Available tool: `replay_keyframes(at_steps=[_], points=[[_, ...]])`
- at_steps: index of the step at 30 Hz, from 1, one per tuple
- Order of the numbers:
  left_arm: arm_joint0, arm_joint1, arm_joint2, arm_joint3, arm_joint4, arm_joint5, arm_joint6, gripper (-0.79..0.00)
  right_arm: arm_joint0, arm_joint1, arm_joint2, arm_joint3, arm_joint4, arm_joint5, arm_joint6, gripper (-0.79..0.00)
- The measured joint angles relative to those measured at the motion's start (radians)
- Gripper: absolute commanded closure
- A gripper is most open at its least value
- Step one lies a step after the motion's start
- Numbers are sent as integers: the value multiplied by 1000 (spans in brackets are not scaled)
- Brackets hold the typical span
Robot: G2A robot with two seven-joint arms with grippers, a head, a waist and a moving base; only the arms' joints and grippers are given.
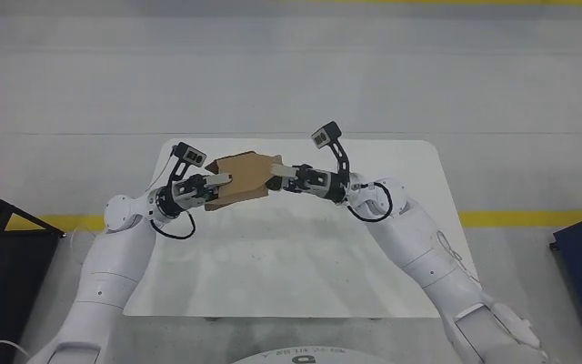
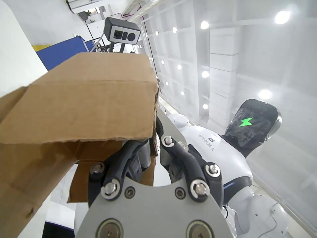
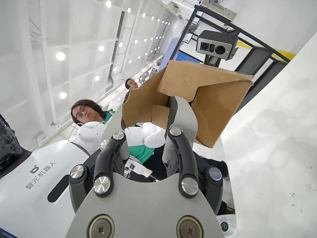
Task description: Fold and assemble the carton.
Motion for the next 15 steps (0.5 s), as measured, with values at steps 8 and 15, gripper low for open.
replay_keyframes(at_steps=[8,15], points=[[-4,-1,8,6,7,-7,-3,0,-9,2,23,6,-10,-2,-8,-311],[-8,-2,12,11,7,-12,-2,0,4,-5,10,24,-8,-2,-1,-326]])
